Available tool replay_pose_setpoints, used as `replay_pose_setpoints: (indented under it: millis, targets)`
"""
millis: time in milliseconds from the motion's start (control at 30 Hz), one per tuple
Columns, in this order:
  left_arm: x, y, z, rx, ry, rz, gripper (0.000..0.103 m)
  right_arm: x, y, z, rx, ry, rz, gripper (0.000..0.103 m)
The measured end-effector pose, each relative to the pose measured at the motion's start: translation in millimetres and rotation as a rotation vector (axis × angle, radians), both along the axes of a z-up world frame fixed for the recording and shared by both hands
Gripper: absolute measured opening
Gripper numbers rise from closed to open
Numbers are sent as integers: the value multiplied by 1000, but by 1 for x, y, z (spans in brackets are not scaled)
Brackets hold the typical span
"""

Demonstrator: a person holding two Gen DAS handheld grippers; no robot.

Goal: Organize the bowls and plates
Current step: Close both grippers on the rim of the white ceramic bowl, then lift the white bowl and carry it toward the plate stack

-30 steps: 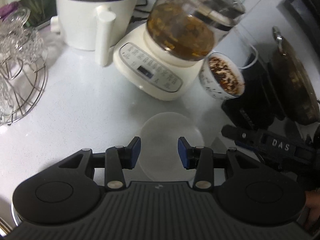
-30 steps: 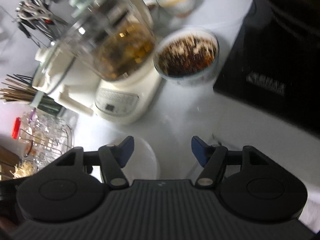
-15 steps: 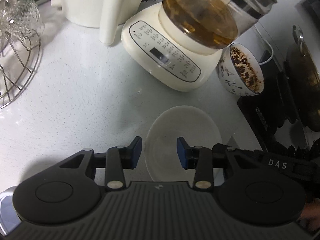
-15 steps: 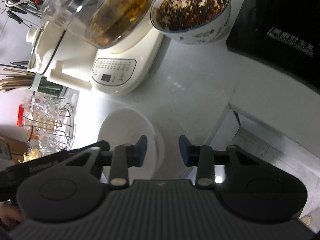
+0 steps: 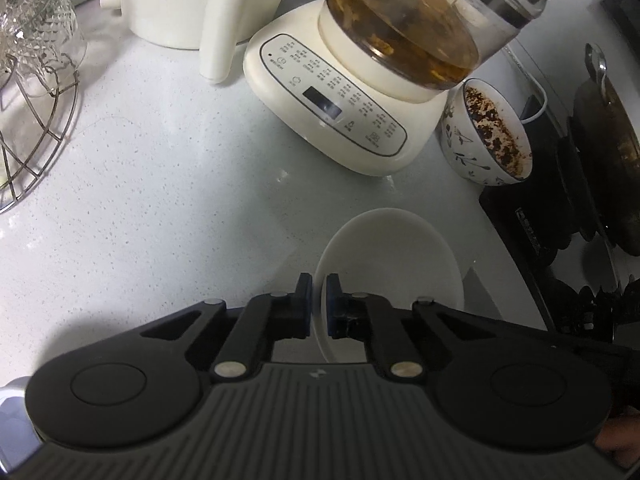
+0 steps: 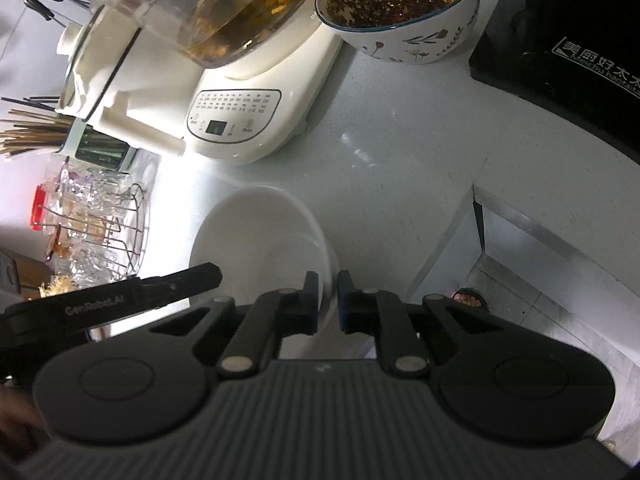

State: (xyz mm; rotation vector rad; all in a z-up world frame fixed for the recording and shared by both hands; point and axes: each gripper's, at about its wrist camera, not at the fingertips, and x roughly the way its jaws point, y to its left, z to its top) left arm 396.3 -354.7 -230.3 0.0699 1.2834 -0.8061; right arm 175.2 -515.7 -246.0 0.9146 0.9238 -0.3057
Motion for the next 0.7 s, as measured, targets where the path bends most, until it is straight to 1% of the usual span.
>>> replay_pose_setpoints:
  millis: [300,433,700]
  targets:
    - [-10,10,32,-43,-40,-3,8,-9,5,27,-51,-44,-3,12]
    - [-15,16,51,-59,-57,-16,8,-13,8,46,-69,-72,-14,12]
    - [-30,36,87,-77,-76,-5,8,-23,19,82,-103,-118,-14,12]
